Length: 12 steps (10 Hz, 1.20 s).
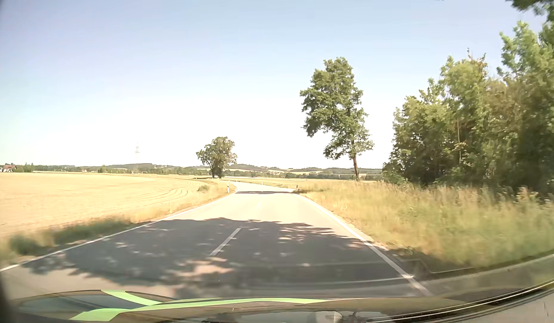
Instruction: Follow the waypoints while adhering to traffic rules and regulations
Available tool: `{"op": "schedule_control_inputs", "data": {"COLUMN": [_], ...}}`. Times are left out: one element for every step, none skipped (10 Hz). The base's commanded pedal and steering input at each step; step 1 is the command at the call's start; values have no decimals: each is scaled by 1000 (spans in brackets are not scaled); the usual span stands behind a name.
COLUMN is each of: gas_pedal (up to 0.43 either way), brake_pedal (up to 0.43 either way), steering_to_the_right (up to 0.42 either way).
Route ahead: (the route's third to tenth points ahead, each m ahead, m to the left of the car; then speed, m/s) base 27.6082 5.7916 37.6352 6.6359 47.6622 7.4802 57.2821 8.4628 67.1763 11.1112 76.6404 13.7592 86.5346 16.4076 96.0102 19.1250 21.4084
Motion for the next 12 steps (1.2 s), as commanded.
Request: {"op": "schedule_control_inputs", "data": {"gas_pedal": [209, 209, 209, 209, 228, 240, 240, 240, 228, 209, 189, 189], "brake_pedal": [0, 0, 0, 0, 0, 0, 0, 0, 0, 0, 0, 0], "steering_to_the_right": [-15, -15, -15, -16, -18, -20, -21, -21, -21, -20, -20, -19]}}
